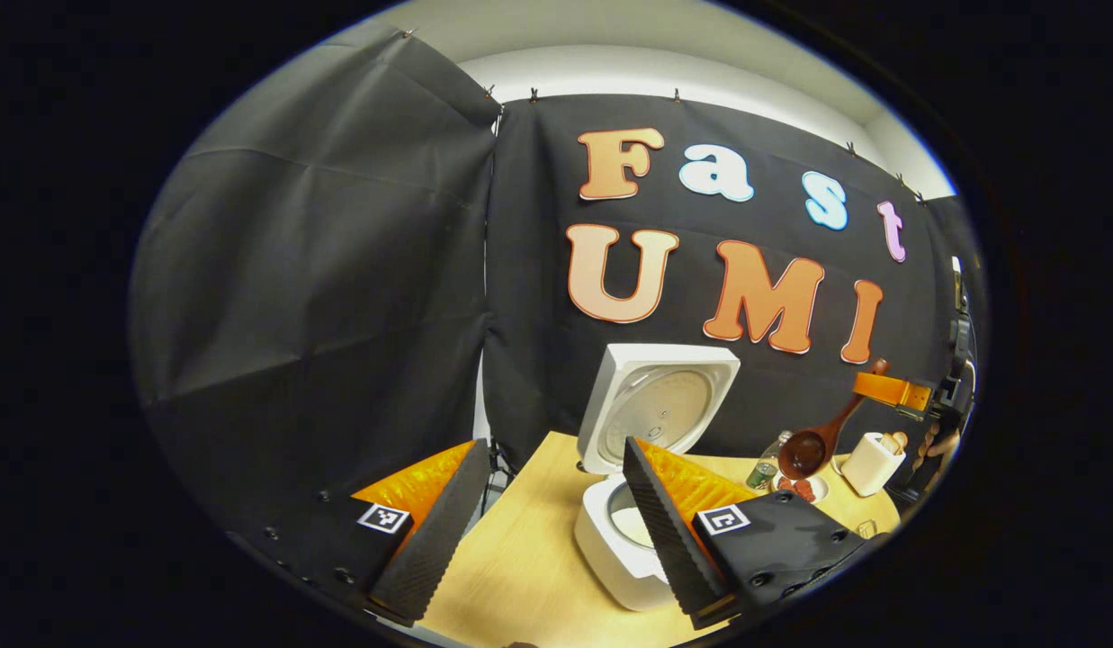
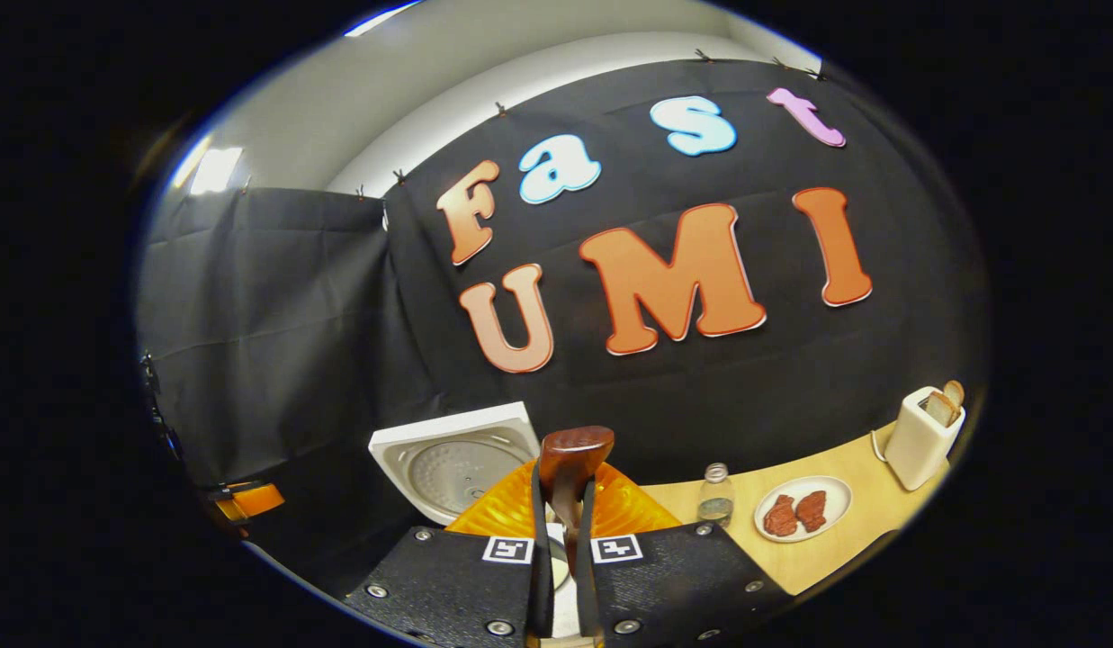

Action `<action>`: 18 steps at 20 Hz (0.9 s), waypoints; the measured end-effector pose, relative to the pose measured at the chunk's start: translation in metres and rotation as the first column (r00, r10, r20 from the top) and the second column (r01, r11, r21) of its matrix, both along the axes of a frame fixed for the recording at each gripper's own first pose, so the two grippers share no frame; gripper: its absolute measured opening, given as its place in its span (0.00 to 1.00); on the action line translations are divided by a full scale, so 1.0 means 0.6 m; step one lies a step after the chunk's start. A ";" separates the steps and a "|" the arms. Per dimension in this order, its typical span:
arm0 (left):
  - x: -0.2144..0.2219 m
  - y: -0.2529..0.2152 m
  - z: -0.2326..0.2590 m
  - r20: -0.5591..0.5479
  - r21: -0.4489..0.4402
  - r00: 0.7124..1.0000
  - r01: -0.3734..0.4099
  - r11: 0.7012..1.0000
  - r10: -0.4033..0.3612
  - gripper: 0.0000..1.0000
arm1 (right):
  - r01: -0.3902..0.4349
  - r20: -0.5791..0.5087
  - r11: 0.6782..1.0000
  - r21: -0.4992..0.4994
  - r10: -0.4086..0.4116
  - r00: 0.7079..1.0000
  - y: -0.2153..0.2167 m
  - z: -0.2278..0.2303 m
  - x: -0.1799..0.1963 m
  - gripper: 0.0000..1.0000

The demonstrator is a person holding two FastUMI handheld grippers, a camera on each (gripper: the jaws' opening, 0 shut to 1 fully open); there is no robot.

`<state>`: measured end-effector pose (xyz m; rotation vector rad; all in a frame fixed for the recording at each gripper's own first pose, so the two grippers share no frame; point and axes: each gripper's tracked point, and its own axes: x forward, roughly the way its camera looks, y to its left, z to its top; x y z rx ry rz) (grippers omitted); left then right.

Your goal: Close the left gripper, press the button to open the rice cooker; take a wooden spoon from the chopstick holder with the right hand, scoop a spoonful of rice and pour it into the rice cooker, then put the wooden spoon back into the chopstick holder.

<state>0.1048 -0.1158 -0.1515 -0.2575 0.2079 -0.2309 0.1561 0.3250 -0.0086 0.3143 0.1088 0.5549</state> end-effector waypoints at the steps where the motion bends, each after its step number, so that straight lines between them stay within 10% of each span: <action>1: -0.001 -0.011 0.008 0.009 0.000 1.000 -0.001 1.000 0.001 1.00 | 0.031 0.001 1.000 -0.007 -0.031 1.000 -0.037 -0.004 0.005 0.09; 11: -0.040 -0.074 0.055 0.052 -0.017 0.999 -0.015 1.000 0.016 1.00 | 0.324 -0.098 0.942 -0.089 -0.332 0.938 -0.392 -0.129 -0.020 0.09; 18: -0.075 -0.096 0.055 0.028 -0.035 0.999 -0.014 0.999 0.015 1.00 | 0.374 -0.192 0.909 -0.183 -0.407 0.893 -0.475 -0.252 -0.074 0.09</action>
